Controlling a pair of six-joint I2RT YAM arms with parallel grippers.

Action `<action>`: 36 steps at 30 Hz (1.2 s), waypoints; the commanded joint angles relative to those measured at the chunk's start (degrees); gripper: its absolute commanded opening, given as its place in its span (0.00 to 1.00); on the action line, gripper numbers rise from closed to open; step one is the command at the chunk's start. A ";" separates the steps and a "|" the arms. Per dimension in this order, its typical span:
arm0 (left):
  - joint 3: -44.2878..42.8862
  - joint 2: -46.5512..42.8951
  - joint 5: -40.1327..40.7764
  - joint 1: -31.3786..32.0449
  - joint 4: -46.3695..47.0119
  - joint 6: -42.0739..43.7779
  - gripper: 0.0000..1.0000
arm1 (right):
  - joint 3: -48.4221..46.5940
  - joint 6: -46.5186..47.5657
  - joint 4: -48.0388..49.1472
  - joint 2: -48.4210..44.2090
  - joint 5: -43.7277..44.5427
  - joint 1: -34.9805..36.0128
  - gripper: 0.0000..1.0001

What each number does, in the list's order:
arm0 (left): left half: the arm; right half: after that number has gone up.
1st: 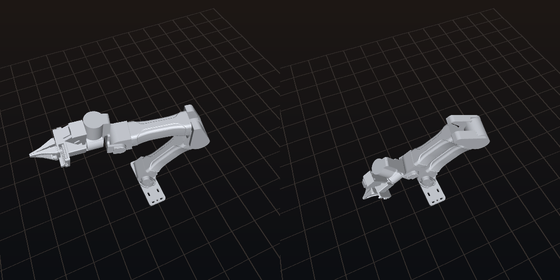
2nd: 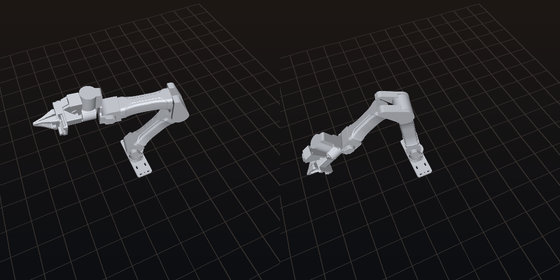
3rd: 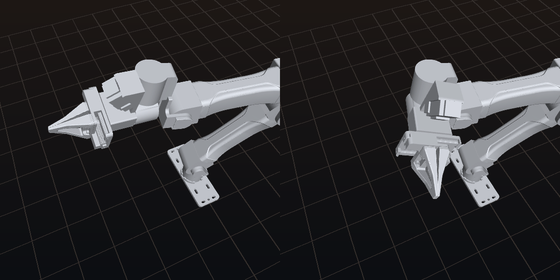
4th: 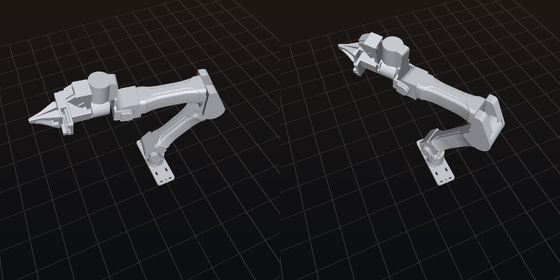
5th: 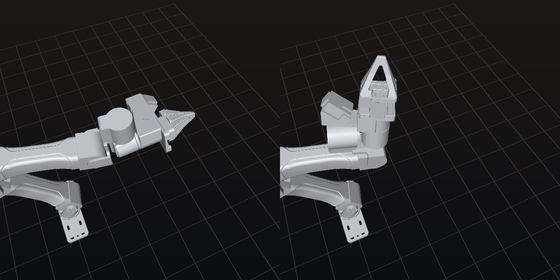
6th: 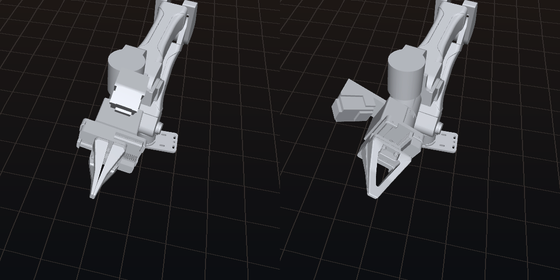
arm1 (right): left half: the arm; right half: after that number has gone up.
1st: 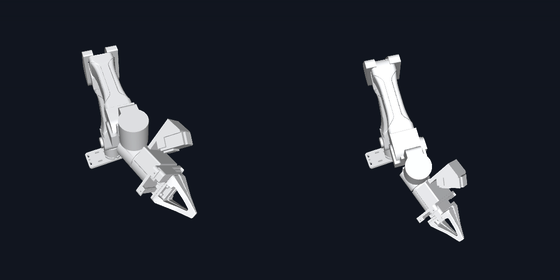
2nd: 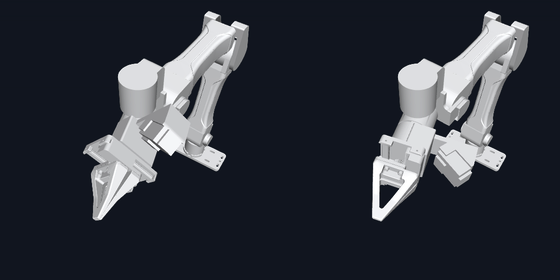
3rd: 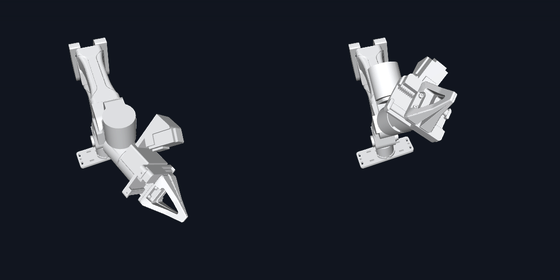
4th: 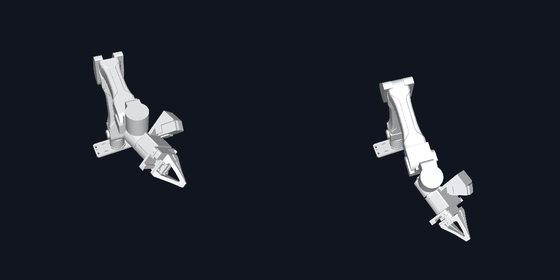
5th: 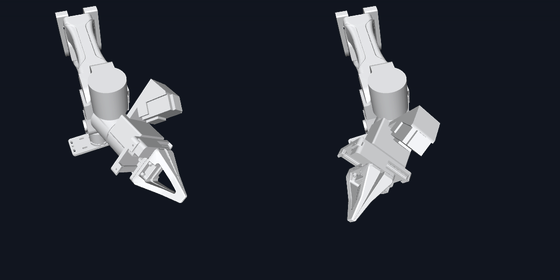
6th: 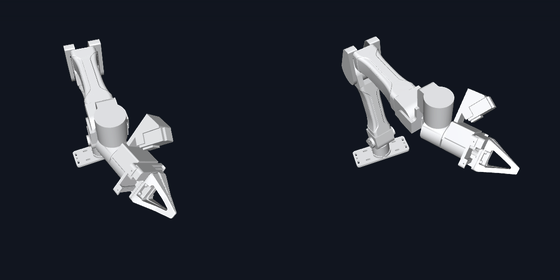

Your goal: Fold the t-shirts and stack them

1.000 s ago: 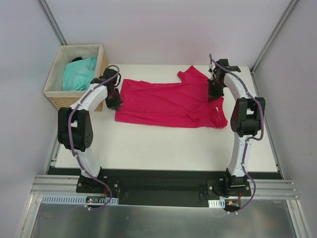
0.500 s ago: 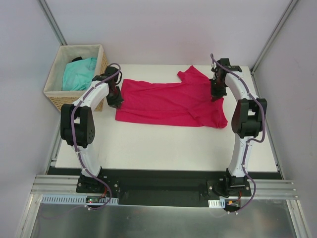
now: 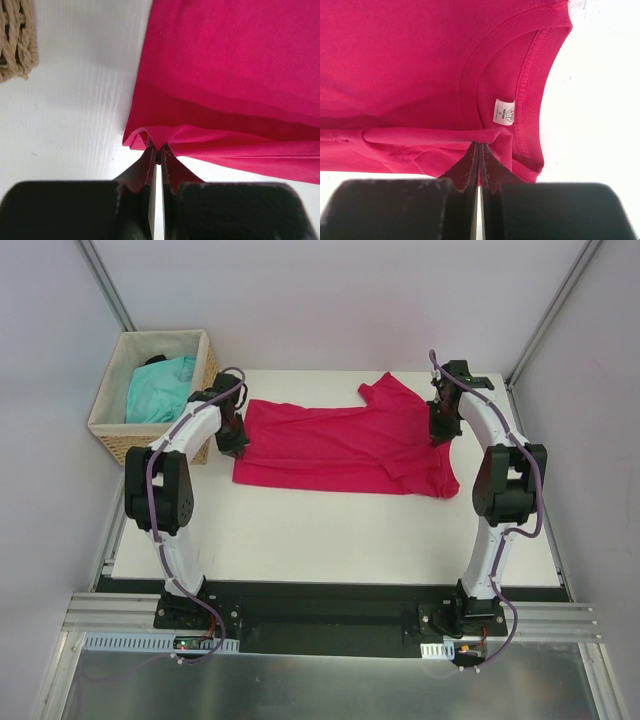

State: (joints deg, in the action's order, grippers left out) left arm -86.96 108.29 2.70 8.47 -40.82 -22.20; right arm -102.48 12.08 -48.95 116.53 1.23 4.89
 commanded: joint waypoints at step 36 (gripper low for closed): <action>-2.78 3.95 1.08 -0.74 2.67 -0.22 0.00 | -2.64 1.11 2.80 -1.13 1.93 -0.58 0.01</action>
State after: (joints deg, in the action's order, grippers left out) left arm -90.28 115.92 1.98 8.14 -37.54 -21.28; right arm -101.60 12.56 -47.77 116.09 2.37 4.84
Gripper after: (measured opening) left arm 0.011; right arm 0.009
